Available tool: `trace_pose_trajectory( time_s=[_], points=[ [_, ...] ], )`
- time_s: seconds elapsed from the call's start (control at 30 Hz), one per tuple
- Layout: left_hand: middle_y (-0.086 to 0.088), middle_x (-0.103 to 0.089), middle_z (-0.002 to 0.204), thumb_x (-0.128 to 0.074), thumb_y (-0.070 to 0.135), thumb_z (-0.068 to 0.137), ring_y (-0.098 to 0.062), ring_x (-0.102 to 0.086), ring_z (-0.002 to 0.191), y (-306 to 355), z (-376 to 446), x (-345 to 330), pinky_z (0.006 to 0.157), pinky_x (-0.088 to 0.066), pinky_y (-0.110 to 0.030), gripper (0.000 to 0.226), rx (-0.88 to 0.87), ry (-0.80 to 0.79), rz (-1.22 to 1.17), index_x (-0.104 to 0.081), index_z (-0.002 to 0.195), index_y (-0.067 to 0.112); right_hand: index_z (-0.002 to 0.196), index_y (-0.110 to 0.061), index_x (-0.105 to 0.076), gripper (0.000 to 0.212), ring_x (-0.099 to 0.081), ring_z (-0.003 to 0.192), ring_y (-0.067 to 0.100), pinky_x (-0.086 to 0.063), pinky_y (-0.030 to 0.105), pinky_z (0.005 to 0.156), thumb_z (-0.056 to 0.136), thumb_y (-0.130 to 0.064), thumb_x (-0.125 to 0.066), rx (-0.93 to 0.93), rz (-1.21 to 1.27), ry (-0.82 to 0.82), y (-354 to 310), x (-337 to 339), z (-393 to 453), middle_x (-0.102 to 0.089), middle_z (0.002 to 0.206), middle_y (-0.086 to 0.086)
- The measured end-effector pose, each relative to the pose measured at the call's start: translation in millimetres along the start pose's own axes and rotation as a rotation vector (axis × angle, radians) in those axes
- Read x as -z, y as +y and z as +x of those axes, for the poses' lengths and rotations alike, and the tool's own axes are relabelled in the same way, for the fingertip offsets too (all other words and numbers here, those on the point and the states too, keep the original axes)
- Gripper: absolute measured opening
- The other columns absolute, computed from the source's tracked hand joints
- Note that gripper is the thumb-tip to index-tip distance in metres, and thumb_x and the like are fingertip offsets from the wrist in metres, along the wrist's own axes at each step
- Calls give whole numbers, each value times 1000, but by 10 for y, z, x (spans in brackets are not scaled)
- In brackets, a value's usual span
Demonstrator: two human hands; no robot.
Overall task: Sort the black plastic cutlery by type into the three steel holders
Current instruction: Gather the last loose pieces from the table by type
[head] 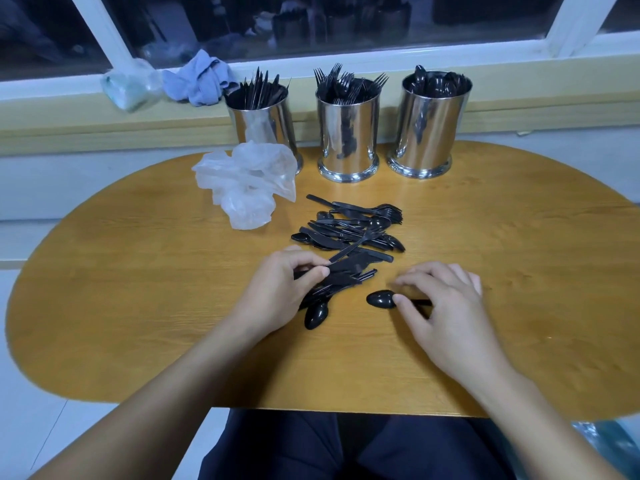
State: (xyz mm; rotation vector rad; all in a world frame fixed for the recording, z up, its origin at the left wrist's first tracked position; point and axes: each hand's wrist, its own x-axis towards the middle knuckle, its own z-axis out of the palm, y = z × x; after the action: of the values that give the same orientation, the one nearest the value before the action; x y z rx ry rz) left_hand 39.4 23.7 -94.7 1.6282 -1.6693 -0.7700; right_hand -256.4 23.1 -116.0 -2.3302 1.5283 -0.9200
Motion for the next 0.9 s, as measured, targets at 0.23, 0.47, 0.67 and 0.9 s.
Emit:
trace_pose_trajectory(
  time_s=[0.23, 0.47, 0.67, 0.9],
  points=[
    [13, -72, 89, -71, 22, 109, -11, -67, 82, 12, -52, 137, 74, -50, -27, 19, -46, 93, -14, -79, 99, 35, 126, -29, -77, 30, -57, 117, 17, -37, 45, 108, 97, -37, -78, 56, 29, -78, -139, -183, 247, -66, 120, -15],
    [17, -55, 94, -58, 20, 113, -9, -54, 92, -76, -227, 281, 78, -44, -33, 20, -173, -46, 277, -62, 114, 39, 124, -28, -78, 34, -54, 111, 16, -37, 42, 107, 94, -44, -79, 166, 32, -132, -367, -342, 268, -61, 114, -14],
    [22, -57, 116, -69, 27, 110, -6, -49, 117, -116, -193, 167, 99, -47, -31, 20, -213, -124, 295, -75, 127, 37, 107, -27, -82, 11, -57, 100, 19, -35, 37, 95, 96, -26, -82, 184, 39, -55, -396, -472, 306, -64, 103, -14],
    [18, -66, 102, -66, 31, 111, -11, -51, 112, 1, -115, 195, 93, -48, -38, 9, -254, -35, 253, -73, 107, 29, 118, -31, -74, 15, -59, 104, 6, -35, 30, 102, 103, -31, -75, 100, 221, -14, -432, -302, 343, -65, 110, -20]
  ],
)
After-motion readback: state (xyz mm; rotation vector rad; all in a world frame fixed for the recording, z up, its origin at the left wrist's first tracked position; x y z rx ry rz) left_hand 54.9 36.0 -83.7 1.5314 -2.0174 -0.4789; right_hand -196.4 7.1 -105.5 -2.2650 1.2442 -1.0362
